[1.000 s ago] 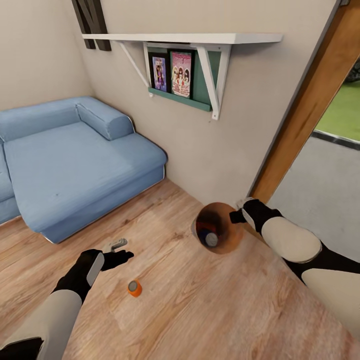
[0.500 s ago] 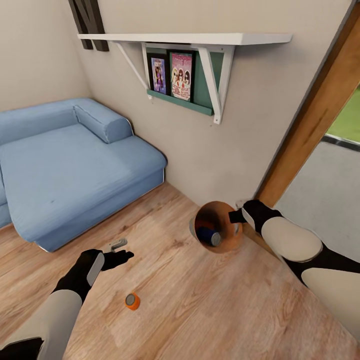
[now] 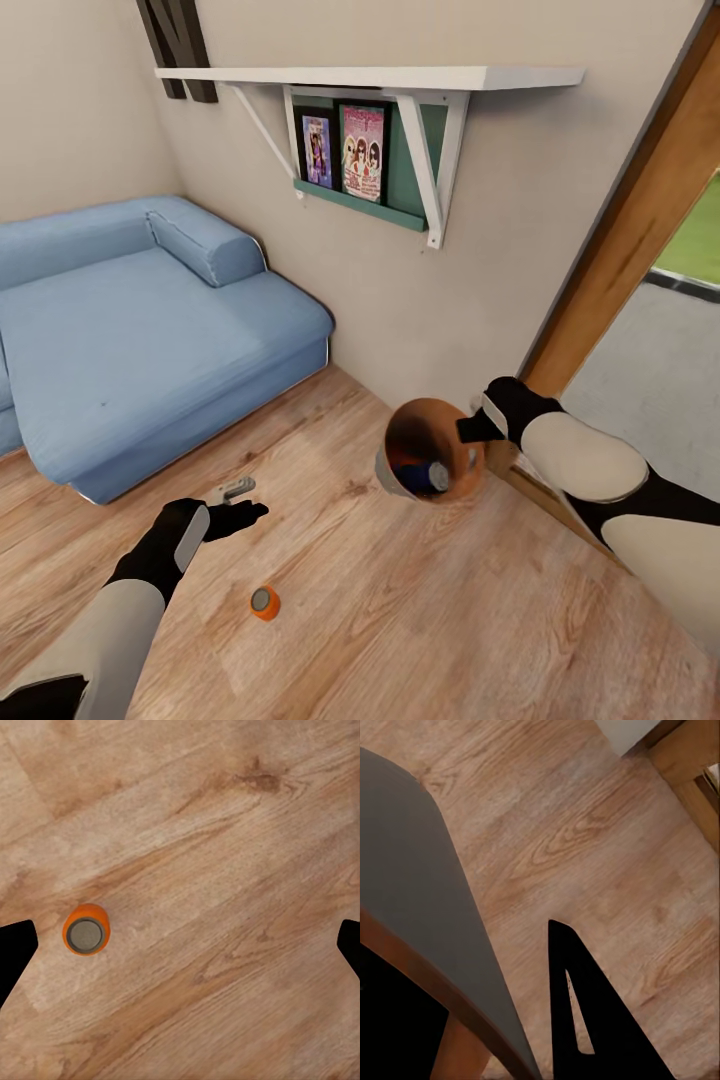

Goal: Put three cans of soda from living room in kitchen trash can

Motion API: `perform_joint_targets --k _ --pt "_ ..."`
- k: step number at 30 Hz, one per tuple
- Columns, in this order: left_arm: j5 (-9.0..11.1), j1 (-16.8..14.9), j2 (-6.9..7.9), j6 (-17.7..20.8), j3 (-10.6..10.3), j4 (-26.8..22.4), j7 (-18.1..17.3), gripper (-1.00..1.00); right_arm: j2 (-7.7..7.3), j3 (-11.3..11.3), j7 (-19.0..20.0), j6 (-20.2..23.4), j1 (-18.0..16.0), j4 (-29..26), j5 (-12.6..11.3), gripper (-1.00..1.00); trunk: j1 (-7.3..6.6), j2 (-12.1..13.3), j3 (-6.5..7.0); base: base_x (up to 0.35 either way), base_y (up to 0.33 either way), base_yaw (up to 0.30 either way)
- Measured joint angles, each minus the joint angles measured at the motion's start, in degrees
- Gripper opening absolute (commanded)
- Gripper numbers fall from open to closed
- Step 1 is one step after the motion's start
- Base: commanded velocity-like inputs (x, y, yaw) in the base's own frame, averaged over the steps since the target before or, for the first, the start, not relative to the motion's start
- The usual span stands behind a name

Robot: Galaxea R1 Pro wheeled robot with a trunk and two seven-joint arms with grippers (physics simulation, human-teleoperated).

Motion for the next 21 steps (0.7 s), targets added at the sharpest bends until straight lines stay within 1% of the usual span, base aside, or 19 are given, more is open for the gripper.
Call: perform_joint_targets --k 1,3,4,6,7,8,10,11,12,13,14,15,16,17,18,19,21 --pt "0.0 0.01 0.0 0.0 0.0 0.0 0.0 1.0 0.13 0.64 -0.01 3.68 -1.19 0.06 0.16 -1.0 -0.01 0.0 0.0 0.0 0.0 0.0" --pt "0.0 0.0 0.0 -0.02 0.0 0.04 0.04 1.0 0.26 0.94 -0.06 6.09 -2.59 0.0 1.0 -1.0 0.0 0.0 0.0 0.0 0.0 0.0" --pt "0.0 0.0 0.0 -0.01 -0.01 0.05 0.05 1.0 0.3 0.64 -0.06 6.65 -3.08 -0.08 1.22 -1.0 0.0 0.0 0.01 0.0 0.0 0.0" --pt "0.0 0.0 0.0 -0.01 -0.01 0.04 0.04 1.0 0.46 0.7 0.01 8.32 -4.25 0.05 0.72 -1.0 0.0 0.0 0.0 0.0 0.0 0.0" --pt "0.0 0.0 0.0 -0.01 -0.01 0.04 0.05 1.0 0.47 0.1 0.05 9.0 -4.7 -0.03 0.61 -1.0 0.0 0.0 0.01 0.0 0.0 0.0" --pt "-0.01 0.0 0.0 -0.01 -0.01 0.03 0.05 1.0 0.59 0.33 0.08 10.36 -5.45 0.07 0.36 -1.0 0.0 0.0 0.0 0.0 0.0 0.0" --pt "-0.01 0.0 0.0 0.0 -0.01 0.05 0.05 1.0 0.84 0.16 0.08 11.5 -6.26 0.04 0.48 -1.0 0.0 0.0 0.0 0.0 0.0 0.0" --pt "-0.01 0.0 -0.01 -0.02 -0.01 0.07 0.06 1.0 1.37 0.73 0.0 12.24 -6.94 0.05 0.92 -1.0 0.0 0.0 0.0 0.0 0.0 0.0" --pt "0.0 0.0 -0.02 -0.03 -0.01 0.09 0.07 1.0 1.71 0.58 -0.03 12.53 -7.34 -0.03 1.25 -1.0 0.0 0.0 0.0 0.0 0.0 0.0" --pt "-0.01 0.0 -0.03 -0.06 -0.01 0.11 0.08 1.0 2.81 1.79 -0.11 13.07 -8.29 0.18 1.97 -1.0 0.0 0.0 0.0 0.0 0.0 0.0" --pt "-0.01 0.0 -0.02 -0.07 -0.01 0.09 0.08 1.0 3.56 1.38 -0.17 13.27 -9.07 -0.08 2.22 -1.0 0.0 0.0 0.01 0.0 0.0 0.0" --pt "-0.01 0.0 -0.02 -0.06 -0.01 0.07 0.08 1.0 3.94 0.62 -0.11 13.38 -9.42 -0.07 1.36 -1.0 0.0 0.0 0.0 0.0 0.0 0.0" --pt "0.01 0.0 -0.01 -0.06 0.01 0.06 0.08 1.0 4.53 0.37 -0.03 13.53 -9.94 0.01 0.52 -1.0 0.0 0.0 0.0 0.0 0.0 0.0" --pt "0.02 0.0 -0.01 -0.07 0.02 0.05 0.08 1.0 4.74 -0.66 0.06 13.61 -10.22 -0.04 -0.29 -1.0 0.0 0.0 0.0 0.0 0.0 0.0" --pt "0.04 0.0 -0.01 -0.08 0.03 0.04 0.08 1.0 5.12 -0.88 0.06 13.68 -10.53 0.0 -0.79 -1.0 0.0 0.0 0.0 0.0 0.0 0.0" --pt "0.05 0.0 -0.01 -0.08 0.02 0.05 0.09 1.0 5.26 -1.09 0.06 13.72 -10.65 0.01 -0.99 -1.0 0.0 0.0 0.0 0.0 0.0 0.0" --pt "0.02 0.0 -0.02 -0.08 0.04 0.04 0.09 1.0 5.53 -0.36 -0.02 13.74 -10.85 -0.01 -0.04 -1.0 0.0 0.0 0.0 0.0 0.0 0.0"
